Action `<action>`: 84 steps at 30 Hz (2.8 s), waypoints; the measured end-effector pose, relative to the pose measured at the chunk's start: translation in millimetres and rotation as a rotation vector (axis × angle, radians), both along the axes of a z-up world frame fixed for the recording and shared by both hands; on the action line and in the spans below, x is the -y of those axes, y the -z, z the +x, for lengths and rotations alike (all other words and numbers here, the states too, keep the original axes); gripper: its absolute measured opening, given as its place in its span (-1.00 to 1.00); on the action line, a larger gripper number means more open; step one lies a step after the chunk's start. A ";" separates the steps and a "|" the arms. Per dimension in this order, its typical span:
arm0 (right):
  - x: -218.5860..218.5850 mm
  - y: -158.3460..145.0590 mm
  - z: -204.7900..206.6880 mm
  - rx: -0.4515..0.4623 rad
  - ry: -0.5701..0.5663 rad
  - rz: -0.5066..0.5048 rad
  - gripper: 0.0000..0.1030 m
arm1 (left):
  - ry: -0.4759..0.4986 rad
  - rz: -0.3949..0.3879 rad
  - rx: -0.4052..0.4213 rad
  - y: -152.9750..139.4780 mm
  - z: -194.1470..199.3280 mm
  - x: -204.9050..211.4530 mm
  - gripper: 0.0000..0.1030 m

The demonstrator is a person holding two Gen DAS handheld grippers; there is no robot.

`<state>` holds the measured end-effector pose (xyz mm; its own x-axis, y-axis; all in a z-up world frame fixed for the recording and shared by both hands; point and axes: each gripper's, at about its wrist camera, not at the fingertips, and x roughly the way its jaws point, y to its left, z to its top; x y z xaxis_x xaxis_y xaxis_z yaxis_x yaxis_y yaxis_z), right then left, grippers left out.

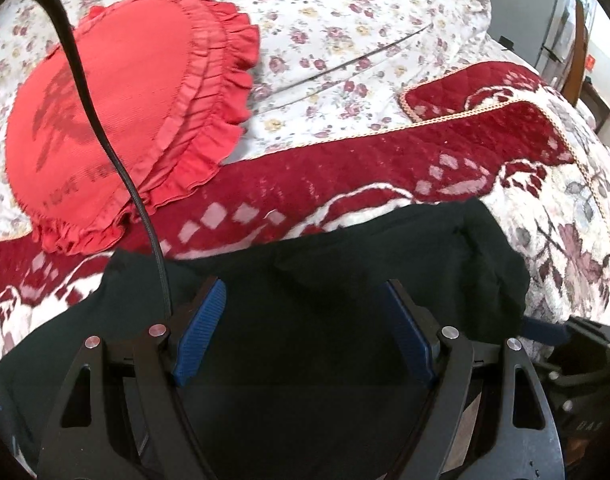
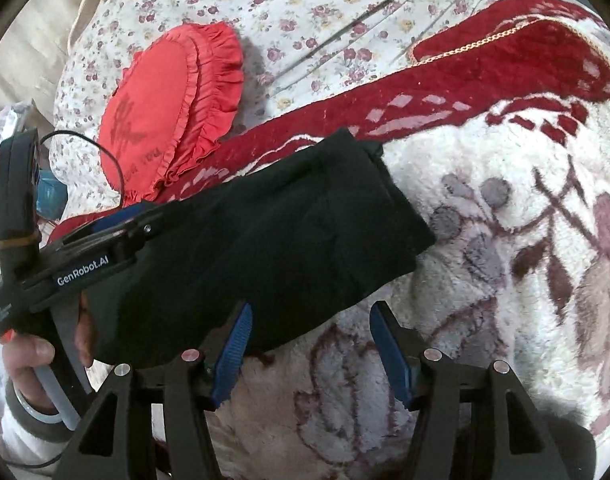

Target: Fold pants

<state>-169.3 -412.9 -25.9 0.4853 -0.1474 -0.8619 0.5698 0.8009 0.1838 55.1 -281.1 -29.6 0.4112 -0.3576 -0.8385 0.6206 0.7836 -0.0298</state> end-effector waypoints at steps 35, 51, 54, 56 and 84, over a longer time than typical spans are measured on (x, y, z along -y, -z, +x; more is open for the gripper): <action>33.2 26.3 5.5 0.282 0.120 0.136 -0.70 | 0.392 -0.084 -0.147 39.3 32.7 116.1 -0.78; -122.4 -7.3 119.3 0.167 -0.532 -0.089 -0.41 | -0.076 -0.295 -0.061 -50.7 73.7 -125.4 0.15; -152.5 29.5 135.5 0.038 -0.661 0.033 -0.04 | -0.170 -0.265 -0.062 -40.7 67.3 -167.7 0.17; -155.4 25.3 128.9 0.064 -0.665 0.038 -0.03 | -0.194 -0.244 -0.066 -32.4 57.7 -184.2 0.17; -133.8 45.0 96.4 -0.188 -0.482 -0.348 0.07 | -0.267 -0.167 -0.082 35.1 -20.4 -165.9 0.24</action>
<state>-72.9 -279.1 -70.8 0.4116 -0.2374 -0.8799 0.1266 0.9710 -0.2027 34.7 -115.2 -64.8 0.4423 -0.3818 -0.8115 0.3839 0.8984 -0.2134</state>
